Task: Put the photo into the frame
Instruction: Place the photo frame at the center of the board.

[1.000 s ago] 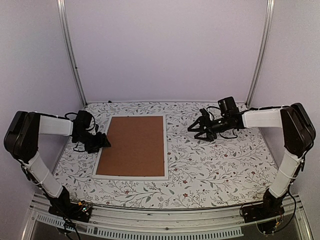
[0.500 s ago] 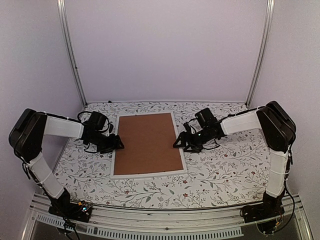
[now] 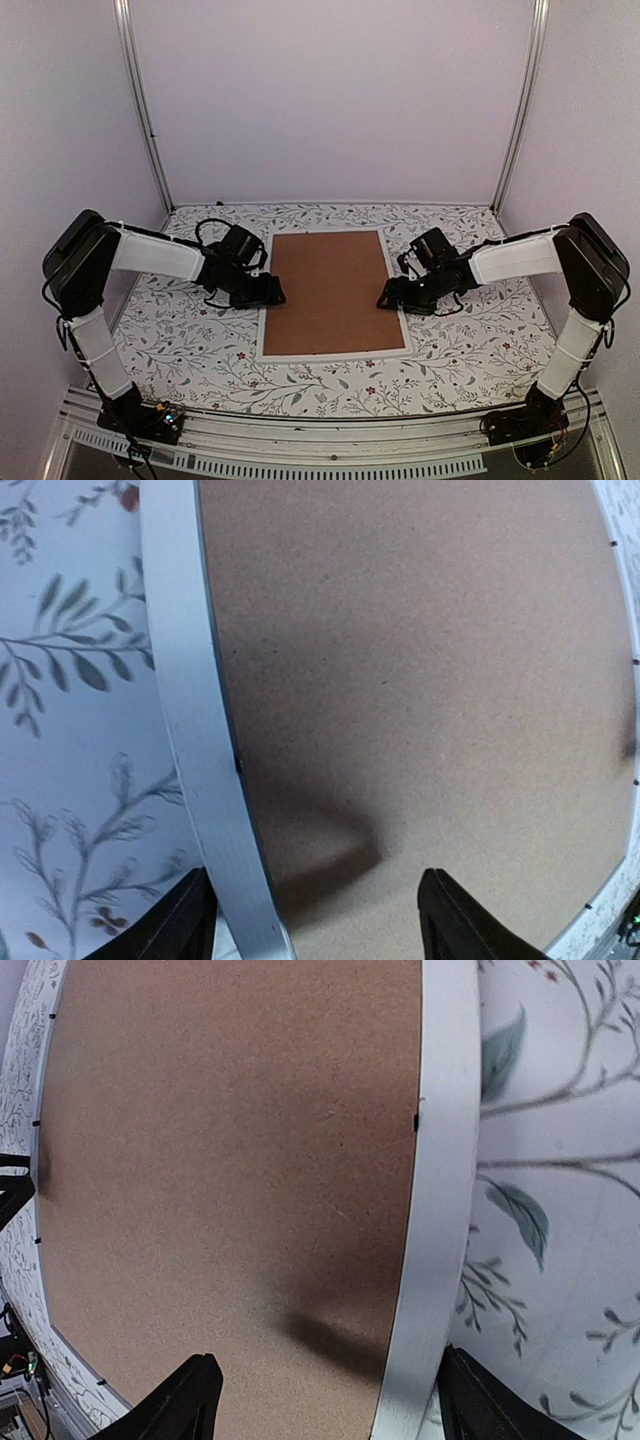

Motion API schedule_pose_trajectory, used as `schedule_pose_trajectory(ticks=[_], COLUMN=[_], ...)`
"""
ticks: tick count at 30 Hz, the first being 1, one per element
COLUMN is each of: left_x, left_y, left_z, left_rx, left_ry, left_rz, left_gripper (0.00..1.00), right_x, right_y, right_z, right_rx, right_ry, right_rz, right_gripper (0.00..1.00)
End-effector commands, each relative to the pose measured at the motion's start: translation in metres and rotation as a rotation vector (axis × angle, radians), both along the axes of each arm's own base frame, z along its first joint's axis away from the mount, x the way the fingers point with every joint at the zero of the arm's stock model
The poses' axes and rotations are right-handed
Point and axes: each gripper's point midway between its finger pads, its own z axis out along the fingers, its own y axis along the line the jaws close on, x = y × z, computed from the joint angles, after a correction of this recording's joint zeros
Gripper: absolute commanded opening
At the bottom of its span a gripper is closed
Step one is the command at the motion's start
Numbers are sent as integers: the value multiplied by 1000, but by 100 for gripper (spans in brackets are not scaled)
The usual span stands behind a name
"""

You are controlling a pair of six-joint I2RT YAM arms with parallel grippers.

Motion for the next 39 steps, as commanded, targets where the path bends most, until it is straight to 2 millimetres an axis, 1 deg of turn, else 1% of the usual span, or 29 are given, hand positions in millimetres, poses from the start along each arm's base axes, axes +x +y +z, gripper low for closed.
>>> schedule_pose_trajectory(ticks=[1,3,4,6,7,8,11,14,18,21,24,27,30,32,35,36,39], left_x=[-50,-56,-57,-58,-57,-56,-47,-38,-28,-29,-30,-26,-19,-14,-9,-7,2], left_y=[-52,-52,-49,-40,-36,-31,-19,-14,-11,-14,-17,-23,-23,-22,-19,-17,-10], left_z=[-2,2,4,9,15,17,31,41,41,38,33,32,33,34,34,33,33], left_rx=[-89,-72,-57,-28,-19,4,51,59,55,45,34,1,-13,-18,-14,-10,-10], left_ry=[109,100,92,72,52,40,-20,-51,-45,-35,-27,-32,-33,-36,-38,-38,-37], left_rz=[-123,-113,-100,-74,-63,-54,-33,-29,-36,-67,-86,-96,-96,-100,-105,-103,-89], left_gripper=[71,71,71,72,73,74,77,80,81,81,80,77,74,74,74,74,74], right_x=[-41,-47,-47,-42,-40,-38,-29,-20,-15,-22,-25,-19,-7,3,18,23,37], right_y=[-12,-25,-32,-43,-46,-48,-48,-48,-49,-55,-67,-72,-78,-81,-86,-87,-93], right_z=[10,13,14,23,25,27,31,34,33,29,29,38,41,42,35,31,26], right_rx=[5,-30,-58,-101,-118,-129,-148,-156,-181,-220,-270,-265,-253,-249,-248,-244,-242], right_ry=[51,42,30,-12,-24,-27,-43,-54,-54,-45,-59,-88,-93,-100,-85,-70,-57], right_rz=[-1,-27,-40,-59,-57,-56,-41,-31,-12,30,26,5,-24,-33,-43,-44,-56], right_gripper=[78,80,81,83,85,86,88,89,89,90,91,88,83,79,72,70,66])
